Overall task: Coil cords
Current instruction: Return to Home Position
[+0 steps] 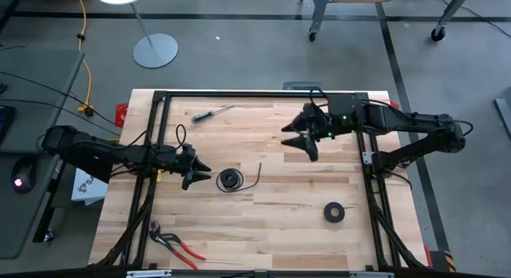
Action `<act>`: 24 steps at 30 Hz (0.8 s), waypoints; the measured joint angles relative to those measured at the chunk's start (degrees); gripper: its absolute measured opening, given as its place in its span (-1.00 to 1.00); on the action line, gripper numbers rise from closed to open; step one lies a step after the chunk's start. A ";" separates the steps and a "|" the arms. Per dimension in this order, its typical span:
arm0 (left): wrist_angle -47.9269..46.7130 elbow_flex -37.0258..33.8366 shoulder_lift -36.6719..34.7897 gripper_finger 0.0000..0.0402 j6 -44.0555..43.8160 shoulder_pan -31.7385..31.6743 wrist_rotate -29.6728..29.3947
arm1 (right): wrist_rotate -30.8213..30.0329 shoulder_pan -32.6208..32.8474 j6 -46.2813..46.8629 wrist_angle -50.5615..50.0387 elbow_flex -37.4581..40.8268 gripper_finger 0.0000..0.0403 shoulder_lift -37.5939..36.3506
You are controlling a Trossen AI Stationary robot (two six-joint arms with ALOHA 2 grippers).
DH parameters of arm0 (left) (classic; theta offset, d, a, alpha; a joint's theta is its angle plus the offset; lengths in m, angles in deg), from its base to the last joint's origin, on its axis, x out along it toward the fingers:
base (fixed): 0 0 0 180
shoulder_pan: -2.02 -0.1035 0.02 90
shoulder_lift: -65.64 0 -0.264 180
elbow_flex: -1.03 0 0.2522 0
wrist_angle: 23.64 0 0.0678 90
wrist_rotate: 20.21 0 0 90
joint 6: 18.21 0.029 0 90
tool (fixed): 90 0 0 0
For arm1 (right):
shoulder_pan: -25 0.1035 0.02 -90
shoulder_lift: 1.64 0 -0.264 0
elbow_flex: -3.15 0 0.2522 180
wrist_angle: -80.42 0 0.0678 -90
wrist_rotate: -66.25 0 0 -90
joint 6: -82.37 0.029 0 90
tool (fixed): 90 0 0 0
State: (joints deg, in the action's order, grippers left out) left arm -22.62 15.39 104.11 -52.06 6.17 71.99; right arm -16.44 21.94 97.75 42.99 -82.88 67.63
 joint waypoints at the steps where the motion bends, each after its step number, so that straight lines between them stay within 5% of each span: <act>1: 0.00 0.00 0.00 -0.04 0.01 0.00 -0.01 | 2.28 -0.10 -2.12 -0.12 0.00 0.09 0.00; 9: 0.00 0.00 0.01 -0.04 0.00 0.00 -0.07 | 16.89 0.55 -10.69 -0.40 2.23 0.09 -5.24; 18: 0.02 0.02 0.02 -0.04 0.00 0.00 -0.05 | 10.78 1.28 6.22 30.77 31.87 0.09 -29.82; 24: 0.02 0.02 -0.01 -0.04 0.00 0.00 -0.05 | 2.89 1.28 7.79 42.76 48.58 0.09 -41.34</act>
State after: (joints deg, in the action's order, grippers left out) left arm -22.60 15.41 104.10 -52.06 6.17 71.95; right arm -13.55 23.22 105.54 85.75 -34.30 26.29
